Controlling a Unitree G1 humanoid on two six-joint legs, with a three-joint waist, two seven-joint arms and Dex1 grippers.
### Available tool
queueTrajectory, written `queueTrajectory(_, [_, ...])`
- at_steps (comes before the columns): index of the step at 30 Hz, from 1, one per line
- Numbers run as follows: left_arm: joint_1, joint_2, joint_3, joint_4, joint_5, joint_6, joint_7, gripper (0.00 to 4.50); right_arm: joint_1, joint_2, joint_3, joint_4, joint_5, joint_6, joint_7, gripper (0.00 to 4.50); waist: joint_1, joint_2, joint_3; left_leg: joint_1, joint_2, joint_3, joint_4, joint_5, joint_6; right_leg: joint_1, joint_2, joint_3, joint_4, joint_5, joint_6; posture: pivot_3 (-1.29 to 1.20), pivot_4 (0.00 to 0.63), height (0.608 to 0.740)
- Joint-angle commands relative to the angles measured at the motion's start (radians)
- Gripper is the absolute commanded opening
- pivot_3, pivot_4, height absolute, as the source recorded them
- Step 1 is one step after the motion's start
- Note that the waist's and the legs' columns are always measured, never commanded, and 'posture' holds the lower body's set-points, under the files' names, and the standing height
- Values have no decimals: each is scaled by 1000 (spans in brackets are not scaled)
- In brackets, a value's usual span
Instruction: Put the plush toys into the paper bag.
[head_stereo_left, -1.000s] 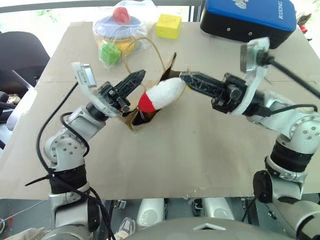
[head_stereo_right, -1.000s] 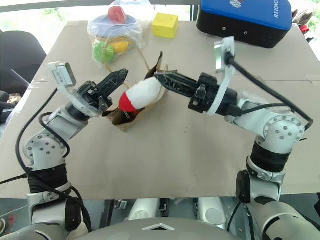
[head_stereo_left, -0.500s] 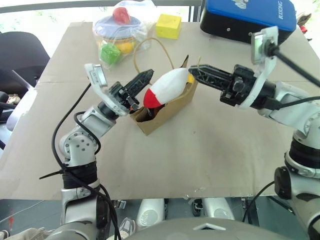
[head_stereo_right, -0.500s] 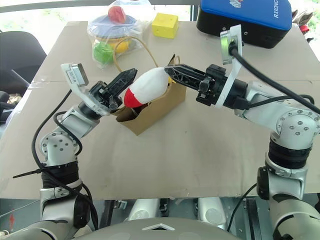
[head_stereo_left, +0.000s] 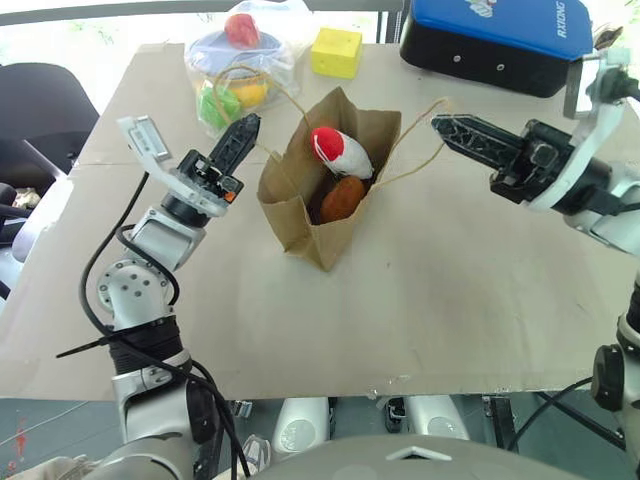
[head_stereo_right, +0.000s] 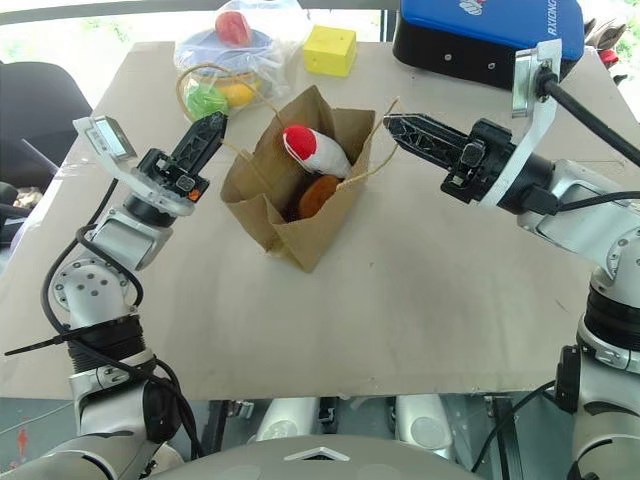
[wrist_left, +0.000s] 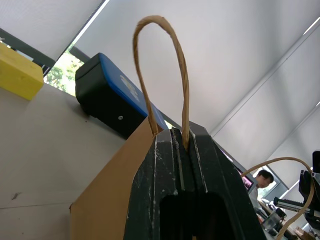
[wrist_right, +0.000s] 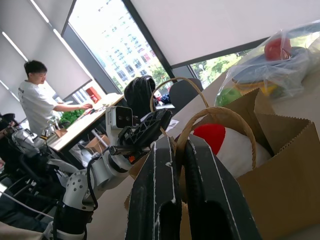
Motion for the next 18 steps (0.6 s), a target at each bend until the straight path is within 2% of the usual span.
queueTrajectory(1, [-92, 7, 75, 61, -21, -58, 44, 0, -28, -31, -73, -8, 72, -76, -25, 83, 2, 0, 0, 0, 0, 0, 0, 0, 0, 0, 0, 0, 0, 0, 0, 0, 150, 729])
queueTrajectory(4, [-137, 21, 77, 93, -17, -51, 37, 0, -34, -37, -77, -30, 126, -115, -41, 83, 2, -1, 0, -1, 0, 0, 0, 0, 0, 0, 0, -1, 0, 0, 0, 0, 150, 729])
queueTrajectory(8, [-216, 39, 12, 109, 15, -5, 2, 0, -36, -18, -33, -70, 178, -158, -82, 83, 0, -1, 1, -1, 0, 1, 0, 0, 0, 0, 0, 0, -1, 0, 0, 0, 150, 729])
queueTrajectory(12, [-253, 120, -193, 155, 241, -47, -177, 0, -3, -8, 35, -136, 144, -169, -95, 83, 0, -1, 1, 0, 0, 1, 0, 0, 0, 0, 0, 0, -1, 0, 0, 0, 150, 729])
queueTrajectory(15, [-316, 137, -324, 266, 395, -148, -349, 0, 29, -47, 122, -181, -7, -122, -51, 83, 1, -1, 1, 0, 0, 2, 0, 0, 0, 0, 0, 1, -1, 0, 0, 0, 150, 729])
queueTrajectory(18, [-384, 136, -453, 428, 574, -300, -513, 0, 45, -29, 179, -180, -110, -132, -23, 83, 3, -1, 1, 0, 0, 2, 0, 0, 0, 0, 1, 0, -1, 0, 0, 0, 150, 729])
